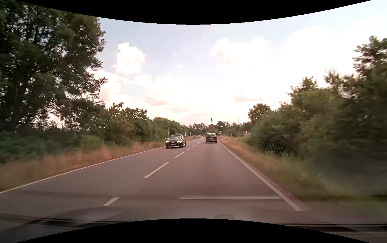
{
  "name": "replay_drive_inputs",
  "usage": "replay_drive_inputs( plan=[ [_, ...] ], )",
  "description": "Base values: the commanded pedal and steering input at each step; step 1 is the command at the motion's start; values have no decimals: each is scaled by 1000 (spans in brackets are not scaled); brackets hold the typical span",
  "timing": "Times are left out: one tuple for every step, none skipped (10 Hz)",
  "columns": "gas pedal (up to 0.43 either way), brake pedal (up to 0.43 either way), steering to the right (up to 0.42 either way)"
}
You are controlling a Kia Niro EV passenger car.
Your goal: Follow the waypoints while adhering to traffic rules and regulations
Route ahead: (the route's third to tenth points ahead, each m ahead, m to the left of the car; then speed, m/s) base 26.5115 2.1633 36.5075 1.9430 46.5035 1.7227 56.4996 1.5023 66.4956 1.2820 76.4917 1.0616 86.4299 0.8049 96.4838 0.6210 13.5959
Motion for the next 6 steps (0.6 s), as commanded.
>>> replay_drive_inputs(
  plan=[
    [47,0,1],
    [47,0,1],
    [47,0,1],
    [47,0,1],
    [59,0,0],
    [59,0,0]
  ],
)
